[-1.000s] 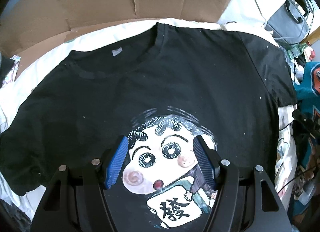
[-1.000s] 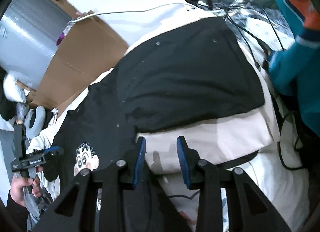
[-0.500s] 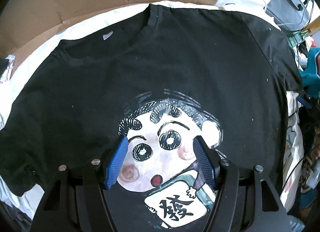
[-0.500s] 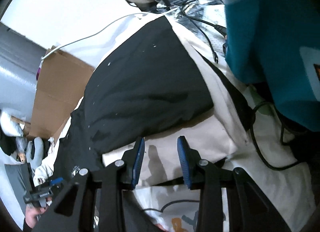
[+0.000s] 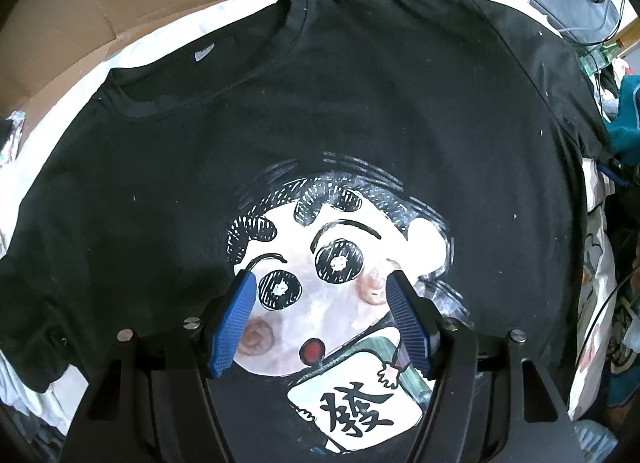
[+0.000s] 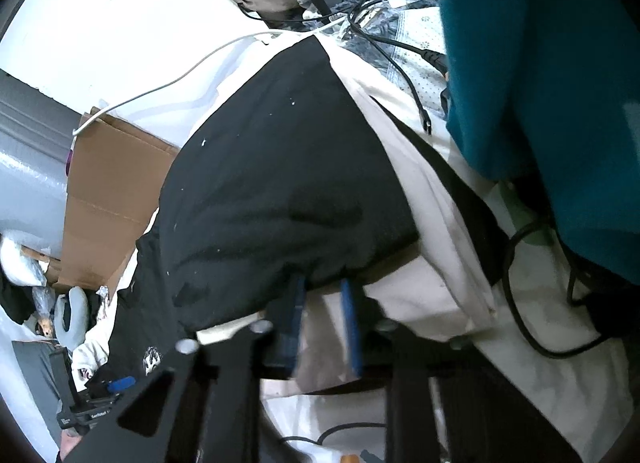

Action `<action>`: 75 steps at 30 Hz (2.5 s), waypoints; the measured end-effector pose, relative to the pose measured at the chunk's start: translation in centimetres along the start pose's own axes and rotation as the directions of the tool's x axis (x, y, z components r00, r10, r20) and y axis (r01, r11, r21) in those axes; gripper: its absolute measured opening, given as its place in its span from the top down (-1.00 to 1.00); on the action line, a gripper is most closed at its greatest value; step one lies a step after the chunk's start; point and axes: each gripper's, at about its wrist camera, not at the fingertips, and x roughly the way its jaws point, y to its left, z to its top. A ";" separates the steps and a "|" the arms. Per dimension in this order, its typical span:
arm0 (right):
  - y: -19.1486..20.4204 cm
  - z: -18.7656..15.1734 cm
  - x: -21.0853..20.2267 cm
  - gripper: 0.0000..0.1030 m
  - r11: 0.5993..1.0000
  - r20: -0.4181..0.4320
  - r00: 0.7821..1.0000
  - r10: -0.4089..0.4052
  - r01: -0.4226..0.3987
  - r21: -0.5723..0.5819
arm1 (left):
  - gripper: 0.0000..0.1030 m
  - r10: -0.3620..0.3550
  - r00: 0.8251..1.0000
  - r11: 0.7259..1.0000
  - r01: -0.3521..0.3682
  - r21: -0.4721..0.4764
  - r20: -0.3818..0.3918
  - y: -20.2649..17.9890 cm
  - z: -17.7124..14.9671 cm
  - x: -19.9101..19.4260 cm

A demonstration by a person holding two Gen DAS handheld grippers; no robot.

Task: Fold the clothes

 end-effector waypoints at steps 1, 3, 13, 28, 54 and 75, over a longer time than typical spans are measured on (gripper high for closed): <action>-0.1 0.1 -0.2 0.87 1.000 0.005 1.000 0.003 -0.003 0.003 | -0.32 0.002 1.000 1.000 -0.002 0.001 -0.001 0.0 0.0 0.0; -0.2 0.1 -0.5 0.92 1.000 0.015 1.000 0.010 -0.010 0.010 | -0.32 0.005 1.000 1.000 -0.005 0.004 -0.004 -0.1 -0.1 0.1; -1.9 -0.2 -0.9 0.25 0.991 0.022 0.996 0.092 -0.093 0.093 | -0.32 -0.008 1.000 1.000 0.008 0.015 0.004 -0.8 -0.3 0.0; -2.0 1.0 -0.4 0.55 0.983 0.102 0.993 0.067 -0.083 0.164 | -0.32 0.001 1.000 0.998 0.001 0.062 -0.017 -2.1 -1.0 0.6; 1.1 2.5 -1.9 0.88 0.999 0.136 0.990 0.043 -0.044 0.006 | -0.32 -0.089 0.996 0.920 0.080 0.384 0.004 -13.3 -0.6 0.1; 4.8 6.6 -4.9 0.93 0.993 0.194 0.977 0.086 -0.069 -0.095 | 0.69 -0.315 0.949 0.842 0.269 0.467 0.021 -23.0 1.9 1.4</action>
